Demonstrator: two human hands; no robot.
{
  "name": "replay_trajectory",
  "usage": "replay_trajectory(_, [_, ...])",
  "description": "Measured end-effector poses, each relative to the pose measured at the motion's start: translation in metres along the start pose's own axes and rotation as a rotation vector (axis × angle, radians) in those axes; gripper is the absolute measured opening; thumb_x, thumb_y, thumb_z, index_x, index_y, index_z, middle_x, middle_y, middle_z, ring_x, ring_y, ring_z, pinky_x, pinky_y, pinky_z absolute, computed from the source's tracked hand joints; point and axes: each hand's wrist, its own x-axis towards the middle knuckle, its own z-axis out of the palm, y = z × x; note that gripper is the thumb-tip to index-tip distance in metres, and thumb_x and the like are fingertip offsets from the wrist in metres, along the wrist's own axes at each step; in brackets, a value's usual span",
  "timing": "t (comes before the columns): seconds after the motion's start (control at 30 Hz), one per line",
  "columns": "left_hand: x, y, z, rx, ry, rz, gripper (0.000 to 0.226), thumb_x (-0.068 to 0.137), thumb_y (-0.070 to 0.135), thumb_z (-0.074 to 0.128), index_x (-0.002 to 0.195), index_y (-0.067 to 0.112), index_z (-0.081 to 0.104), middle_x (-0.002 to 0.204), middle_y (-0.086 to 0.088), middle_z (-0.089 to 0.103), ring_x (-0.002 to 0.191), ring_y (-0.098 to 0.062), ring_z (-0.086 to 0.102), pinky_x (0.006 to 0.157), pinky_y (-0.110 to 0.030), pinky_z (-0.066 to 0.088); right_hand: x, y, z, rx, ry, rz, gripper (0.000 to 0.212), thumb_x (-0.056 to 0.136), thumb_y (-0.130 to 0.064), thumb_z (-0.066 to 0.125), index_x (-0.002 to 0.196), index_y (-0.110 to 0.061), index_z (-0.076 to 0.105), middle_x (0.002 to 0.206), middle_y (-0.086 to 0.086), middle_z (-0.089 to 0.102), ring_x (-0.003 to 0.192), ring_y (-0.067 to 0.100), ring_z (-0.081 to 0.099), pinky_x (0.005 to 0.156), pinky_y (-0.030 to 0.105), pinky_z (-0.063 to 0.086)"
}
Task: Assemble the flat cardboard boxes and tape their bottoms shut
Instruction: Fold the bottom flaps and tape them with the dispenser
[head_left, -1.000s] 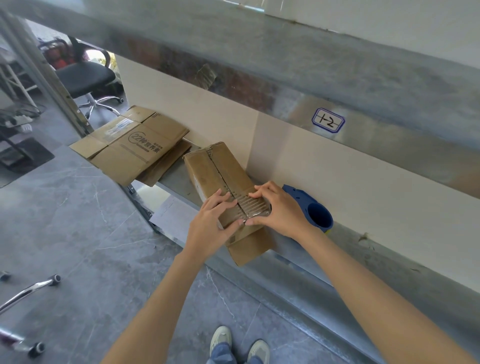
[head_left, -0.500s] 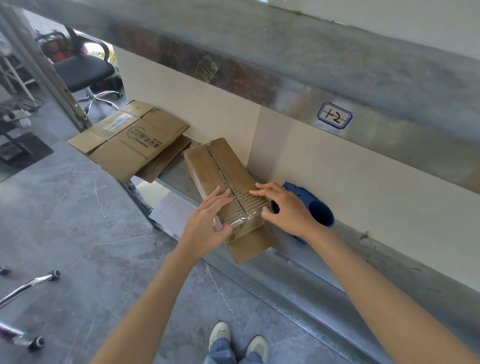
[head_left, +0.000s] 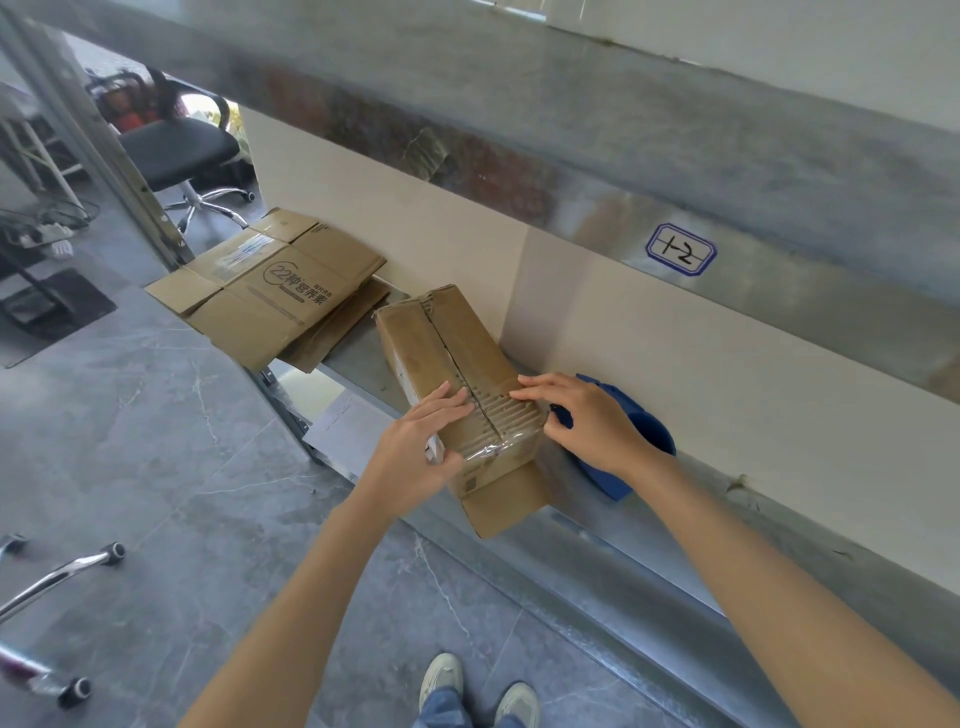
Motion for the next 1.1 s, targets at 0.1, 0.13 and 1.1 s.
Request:
replay_trajectory(0.1, [-0.002,-0.001,0.003,-0.015,0.040,0.015,0.050,0.082,0.002,0.068,0.130,0.014,0.064,0.139,0.009,0.055,0.140,-0.001,0.035,0.112,-0.010,0.026,0.000,0.001,0.003,0.007,0.051,-0.022,0.042,0.091,-0.004,0.059,0.124,-0.029,0.068,0.134,-0.015,0.059,0.113,0.009,0.057,0.093,0.033,0.050])
replay_trajectory(0.13, [-0.003,-0.001,0.004,-0.017,0.048,0.020,0.049,0.082,0.003,0.070,0.129,0.014,0.065,0.139,0.008,0.056,0.140,-0.002,0.036,0.112,-0.013,0.028,0.000,0.001,0.004,0.013,0.069,-0.031,0.040,0.091,-0.005,0.060,0.123,-0.028,0.069,0.132,-0.014,0.060,0.112,0.007,0.057,0.093,0.032,0.050])
replay_trajectory(1.1, [-0.001,0.005,0.020,0.054,0.150,-0.036,0.060,0.074,0.047,0.082,0.124,0.019,0.064,0.141,0.013,0.054,0.143,-0.001,0.030,0.109,-0.024,0.034,0.005,-0.003,0.005,-0.128,0.029,-0.100,0.067,0.068,-0.056,0.081,0.121,-0.019,0.064,0.131,-0.008,0.055,0.118,0.010,0.052,0.092,0.031,0.040])
